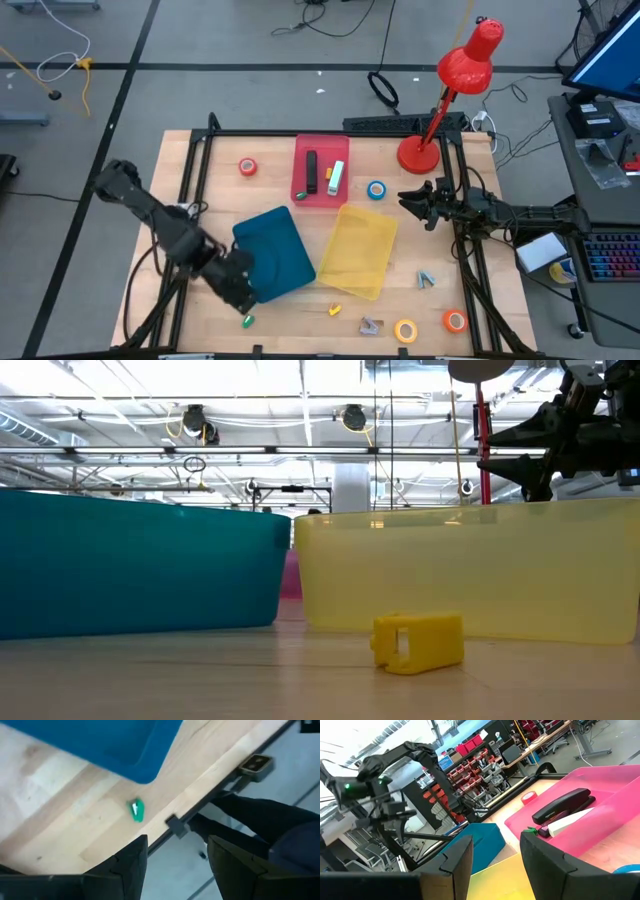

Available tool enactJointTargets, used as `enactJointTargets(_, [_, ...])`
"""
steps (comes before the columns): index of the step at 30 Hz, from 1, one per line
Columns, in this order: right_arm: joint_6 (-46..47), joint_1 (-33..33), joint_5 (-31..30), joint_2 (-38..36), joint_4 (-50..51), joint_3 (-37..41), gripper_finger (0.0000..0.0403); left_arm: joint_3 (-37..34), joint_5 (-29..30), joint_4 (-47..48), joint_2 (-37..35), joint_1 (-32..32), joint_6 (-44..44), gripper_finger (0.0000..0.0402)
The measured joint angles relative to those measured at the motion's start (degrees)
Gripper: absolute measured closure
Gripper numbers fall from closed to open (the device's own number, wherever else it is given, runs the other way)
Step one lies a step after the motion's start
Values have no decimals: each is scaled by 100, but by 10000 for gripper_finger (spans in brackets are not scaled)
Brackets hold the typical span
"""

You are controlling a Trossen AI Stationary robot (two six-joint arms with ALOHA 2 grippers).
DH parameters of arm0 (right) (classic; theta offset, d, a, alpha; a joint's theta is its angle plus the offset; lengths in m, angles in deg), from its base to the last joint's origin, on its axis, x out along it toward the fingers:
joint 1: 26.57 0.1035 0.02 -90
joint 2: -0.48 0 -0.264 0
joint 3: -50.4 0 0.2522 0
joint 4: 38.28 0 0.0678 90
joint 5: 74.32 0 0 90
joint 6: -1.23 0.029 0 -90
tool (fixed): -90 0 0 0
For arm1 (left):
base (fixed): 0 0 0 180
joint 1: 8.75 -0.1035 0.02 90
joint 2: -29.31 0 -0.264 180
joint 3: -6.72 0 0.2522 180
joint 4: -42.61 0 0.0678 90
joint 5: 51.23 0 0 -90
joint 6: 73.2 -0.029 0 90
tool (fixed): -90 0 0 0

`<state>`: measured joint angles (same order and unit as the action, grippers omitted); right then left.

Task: Pick and place Stapler, Stapler remover, tape
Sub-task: Put the small green stapler into the red bin

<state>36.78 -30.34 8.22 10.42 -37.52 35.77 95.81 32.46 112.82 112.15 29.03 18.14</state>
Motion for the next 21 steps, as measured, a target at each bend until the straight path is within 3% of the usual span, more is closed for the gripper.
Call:
enactJointTargets(8, [44,0,0,0,0,2,245,0,37,-1,801,609,526,195])
enactJointTargets(21, [46,0,0,0,0,0,245,-2,9,-176,1949,852,670,195])
